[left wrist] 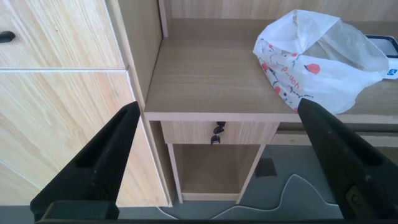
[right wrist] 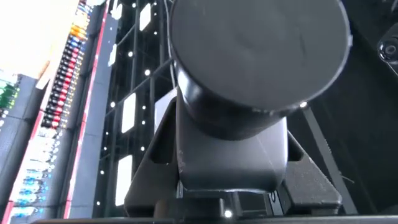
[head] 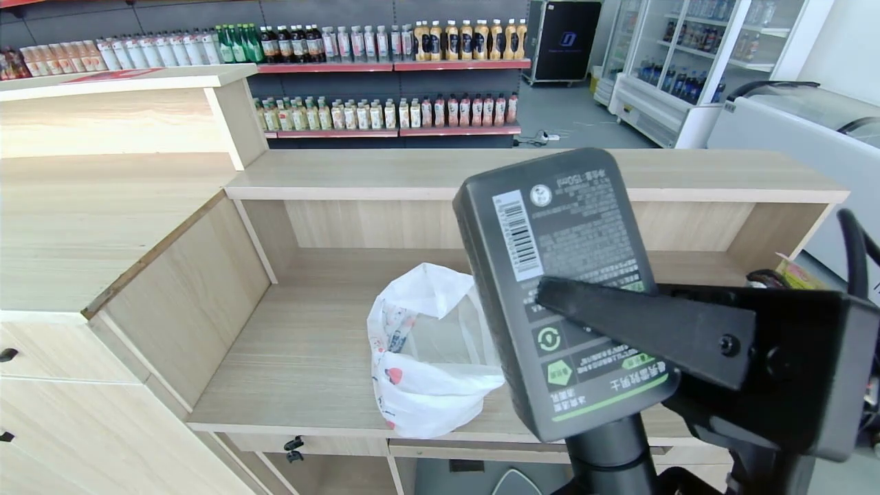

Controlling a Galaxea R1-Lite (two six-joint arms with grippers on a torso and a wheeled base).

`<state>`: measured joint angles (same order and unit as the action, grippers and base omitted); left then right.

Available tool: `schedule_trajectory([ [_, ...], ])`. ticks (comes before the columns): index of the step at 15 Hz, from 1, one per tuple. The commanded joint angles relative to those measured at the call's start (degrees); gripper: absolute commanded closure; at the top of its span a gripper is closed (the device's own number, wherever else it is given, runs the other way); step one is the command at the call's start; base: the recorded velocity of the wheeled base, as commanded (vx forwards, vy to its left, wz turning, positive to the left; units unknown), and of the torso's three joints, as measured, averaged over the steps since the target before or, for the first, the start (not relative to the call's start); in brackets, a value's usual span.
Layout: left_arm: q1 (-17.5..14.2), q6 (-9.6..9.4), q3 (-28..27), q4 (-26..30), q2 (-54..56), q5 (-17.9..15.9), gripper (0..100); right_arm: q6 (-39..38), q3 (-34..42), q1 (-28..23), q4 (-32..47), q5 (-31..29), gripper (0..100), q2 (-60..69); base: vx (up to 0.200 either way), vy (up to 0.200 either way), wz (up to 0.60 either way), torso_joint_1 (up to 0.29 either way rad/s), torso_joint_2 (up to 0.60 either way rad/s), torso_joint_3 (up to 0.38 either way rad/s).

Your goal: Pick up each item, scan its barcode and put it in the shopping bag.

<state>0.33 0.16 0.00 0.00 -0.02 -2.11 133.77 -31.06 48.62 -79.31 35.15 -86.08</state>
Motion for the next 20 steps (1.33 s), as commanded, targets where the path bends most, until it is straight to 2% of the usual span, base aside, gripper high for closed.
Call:
schedule_trajectory([
  [1, 0.02, 0.02, 0.0, 0.0, -0.06, 0.0, 0, -0.09, -0.05, 0.43, 0.12, -0.25, 100, -1.29, 0.0, 0.0, 0.0, 0.0, 0.0, 0.0],
  [9, 0.02, 0.02, 0.0, 0.0, -0.06, 0.0, 0, -0.61, 0.3, 1.31, 0.56, -0.17, 100, -1.64, 0.0, 0.0, 0.0, 0.0, 0.0, 0.0],
  [12, 0.02, 0.02, 0.0, 0.0, -0.06, 0.0, 0, -10.37, -0.23, -0.36, 1.97, -1.66, 100, 2.93, 0.0, 0.0, 0.0, 0.0, 0.0, 0.0],
  [13, 0.02, 0.02, 0.0, 0.0, 0.02, 0.0, 0, -23.03, 0.12, -8.8, 10.41, -7.11, 100, 9.0, 0.0, 0.0, 0.0, 0.0, 0.0, 0.0],
  [16, 0.02, 0.02, 0.0, 0.0, -0.06, 0.0, 0, -48.07, 0.65, -28.49, 35.72, -7.55, 100, 21.21, 0.0, 0.0, 0.0, 0.0, 0.0, 0.0],
  [17, 0.02, 0.02, 0.0, 0.0, -0.06, 0.0, 0, -61.35, 1.0, -39.39, 48.9, -7.2, 100, 26.49, 0.0, 0.0, 0.0, 0.0, 0.0, 0.0],
  [18, 0.02, 0.02, 0.0, 0.0, -0.06, 0.0, 0, -74.18, 0.3, -49.49, 55.32, -7.9, 100, 30.27, 0.0, 0.0, 0.0, 0.0, 0.0, 0.0],
  [20, 0.02, 0.02, 0.0, 0.0, -0.06, 0.0, 0, -88.5, 1.97, -62.59, 59.62, -8.87, 100, 31.41, 0.0, 0.0, 0.0, 0.0, 0.0, 0.0],
])
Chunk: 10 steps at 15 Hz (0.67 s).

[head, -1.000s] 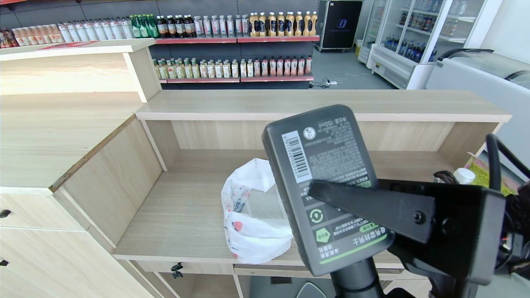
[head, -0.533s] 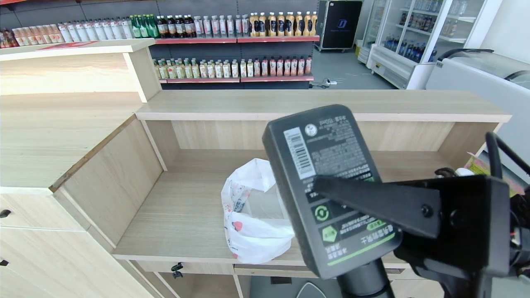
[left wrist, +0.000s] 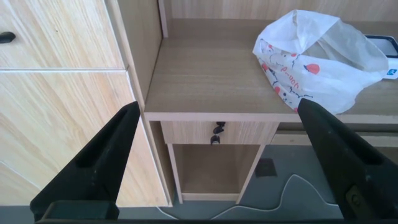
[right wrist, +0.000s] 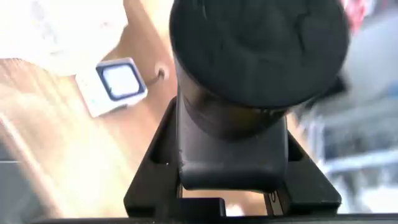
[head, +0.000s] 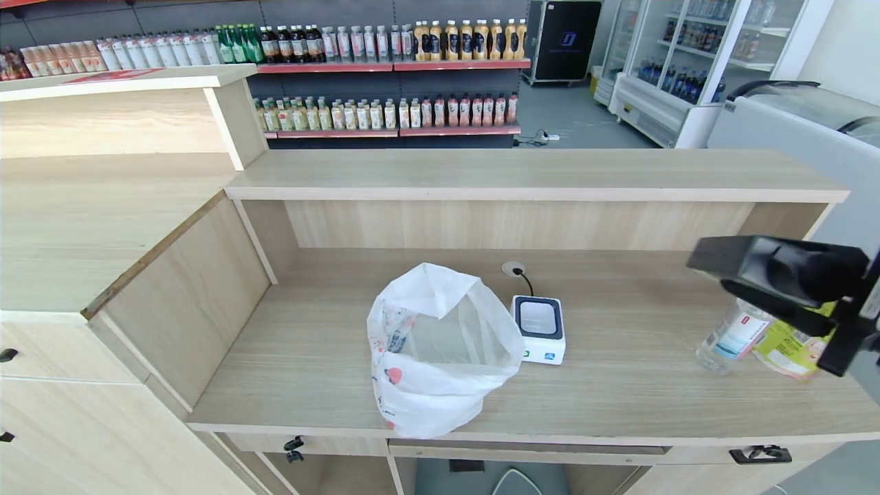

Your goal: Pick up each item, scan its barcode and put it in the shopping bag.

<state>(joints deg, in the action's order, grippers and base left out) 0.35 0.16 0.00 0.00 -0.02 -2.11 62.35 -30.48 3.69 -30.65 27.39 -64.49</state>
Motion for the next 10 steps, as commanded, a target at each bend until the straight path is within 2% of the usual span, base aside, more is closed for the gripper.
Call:
schedule_trajectory([
  [1, 0.0, 0.02, 0.0, 0.0, -0.06, 0.0, 0, -22.01, 1.91, -20.92, 11.84, -1.11, 100, 9.21, 0.0, 0.0, 0.0, 0.0, 0.0, 0.0],
  [3, 0.0, 0.02, 0.0, 0.0, -0.06, 0.0, 0, -29.57, 2.7, -25.67, 11.84, -1.11, 100, 6.04, 0.0, 0.0, 0.0, 0.0, 0.0, 0.0],
  [4, 0.0, 0.02, 0.0, 0.0, -0.06, 0.0, 0, -34.32, 2.53, -26.46, 11.57, -1.03, 100, 3.4, 0.0, 0.0, 0.0, 0.0, 0.0, 0.0],
  [6, 0.0, -0.07, 0.0, 0.0, -0.06, 0.0, 0, -37.39, 2.09, -26.98, 10.7, -0.76, 100, 0.24, 0.0, 0.0, 0.0, 0.0, 0.0, 0.0],
  [7, 0.0, 0.02, 0.0, 0.0, -0.06, 0.0, 0, -40.12, 1.56, -26.19, 10.43, -0.5, 100, -0.99, 0.0, 0.0, 0.6, -0.002, 0.0, 0.002],
  [10, 0.0, -0.07, 0.0, 0.0, -0.06, 0.0, 0, -51.37, -4.5, -19.07, 10.96, -0.85, 100, -6.7, 0.0, 0.0, 0.6, -0.005, 0.0, 0.002],
])
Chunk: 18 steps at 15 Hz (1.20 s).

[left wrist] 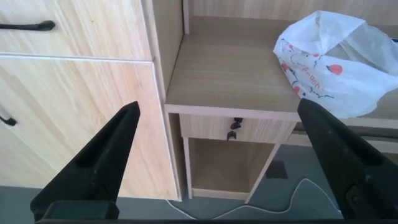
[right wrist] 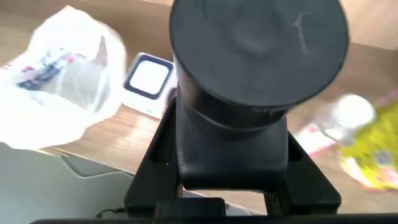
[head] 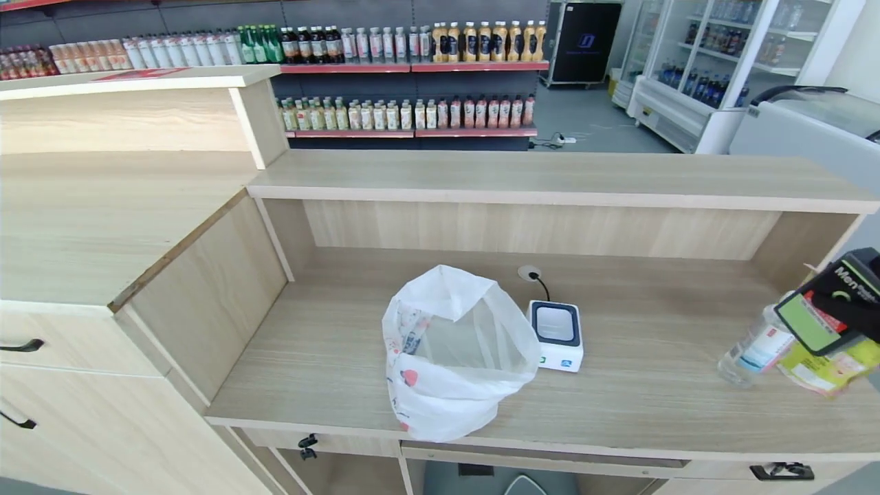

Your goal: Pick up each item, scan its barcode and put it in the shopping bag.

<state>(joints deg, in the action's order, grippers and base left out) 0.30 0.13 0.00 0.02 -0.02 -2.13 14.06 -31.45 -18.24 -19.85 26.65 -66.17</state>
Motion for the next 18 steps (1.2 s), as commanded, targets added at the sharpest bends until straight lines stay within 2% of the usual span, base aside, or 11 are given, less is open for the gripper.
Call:
schedule_trajectory([
  [1, 0.05, 0.04, 0.0, -0.02, -0.06, 0.02, 0, -4.92, -5.37, 3.56, 0.42, -0.11, 100, -6.95, 0.0, 0.0, 0.6, 0.007, 0.0, 0.002],
  [4, 0.05, 0.04, 0.0, -0.02, -0.06, 0.02, 0, -13.26, -9.86, 6.64, 0.69, 1.92, 100, -17.59, 0.0, 0.0, 0.4, 0.002, 0.0, 0.002],
  [5, 0.05, 0.04, 0.0, -0.02, -0.06, 0.02, 0, -15.9, -9.86, 6.99, -0.02, 6.31, 100, -21.54, 0.0, 0.0, 0.0, 0.0, 0.0, 0.0],
  [9, 0.05, 0.04, 0.0, -0.02, -0.06, 0.02, 0, -16.34, -9.94, 6.9, -6.7, 12.73, 100, -31.04, 0.0, 0.0, 0.0, 0.0, 0.0, 0.0],
  [14, 0.05, 0.04, 0.0, -0.02, -0.06, 0.02, 0, -16.43, -12.58, 4.88, -6.7, 20.72, 100, -37.36, 0.0, 0.0, 0.0, 0.0, 0.0, 0.0],
  [18, 0.05, 0.04, 0.0, -0.02, -0.06, 0.02, 0, -16.08, -16.89, 4.09, -7.14, 23.1, 100, -41.93, 0.0, 0.0, 0.0, 0.0, 0.0, 0.0],
])
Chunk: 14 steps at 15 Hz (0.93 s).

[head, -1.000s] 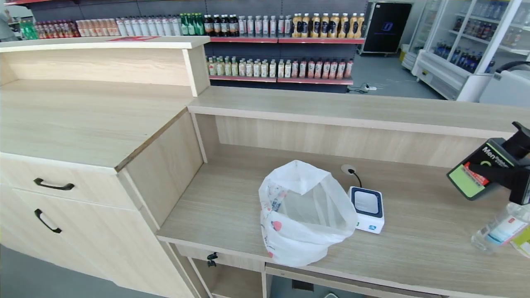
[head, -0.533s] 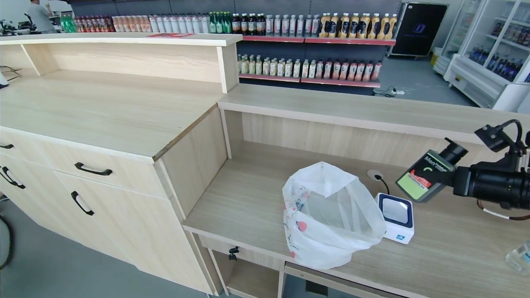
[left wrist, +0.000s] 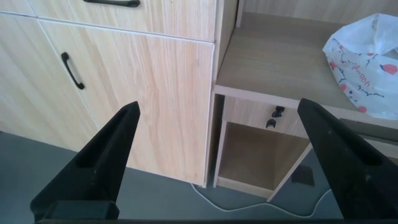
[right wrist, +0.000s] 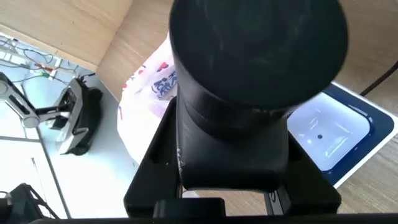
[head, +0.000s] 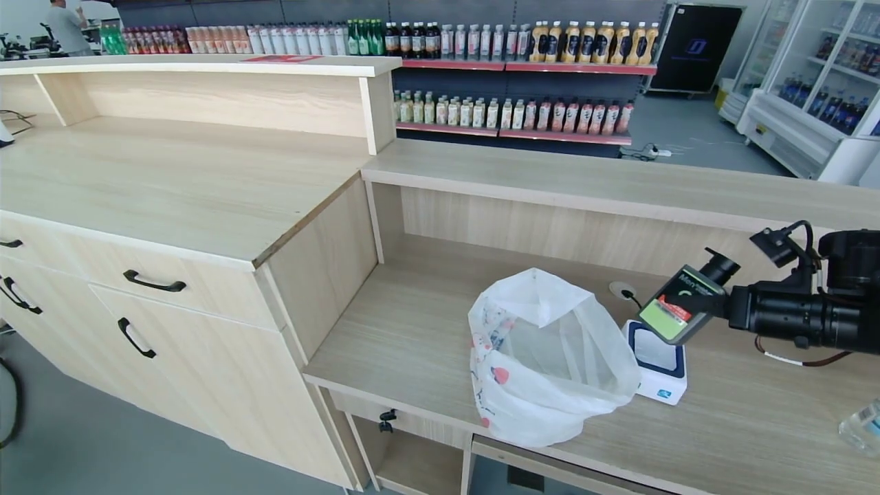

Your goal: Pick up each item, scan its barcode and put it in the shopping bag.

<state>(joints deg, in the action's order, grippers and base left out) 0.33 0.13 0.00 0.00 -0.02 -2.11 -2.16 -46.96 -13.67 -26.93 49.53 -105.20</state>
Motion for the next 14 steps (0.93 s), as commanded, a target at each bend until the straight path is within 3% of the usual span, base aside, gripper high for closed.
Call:
schedule_trajectory([
  [1, 0.02, -0.05, 0.0, 0.0, -0.06, 0.0, 0, 0.31, -2.44, -0.66, -0.23, 0.04, 100, -3.96, 0.0, 0.0, 0.0, 0.0, 0.0, 0.0],
  [6, 0.02, 0.04, 0.0, 0.0, -0.06, 0.0, 0, 0.93, -2.61, -1.28, -4.27, 0.39, 100, -7.38, 0.0, 0.0, 0.0, 0.0, 0.0, 0.0],
  [14, 0.02, 0.04, 0.0, 0.0, -0.06, 0.0, 0, 5.5, -2.17, -1.01, -4.27, 0.92, 100, -8.79, 0.0, 0.0, 0.0, 0.0, 0.0, 0.0],
])
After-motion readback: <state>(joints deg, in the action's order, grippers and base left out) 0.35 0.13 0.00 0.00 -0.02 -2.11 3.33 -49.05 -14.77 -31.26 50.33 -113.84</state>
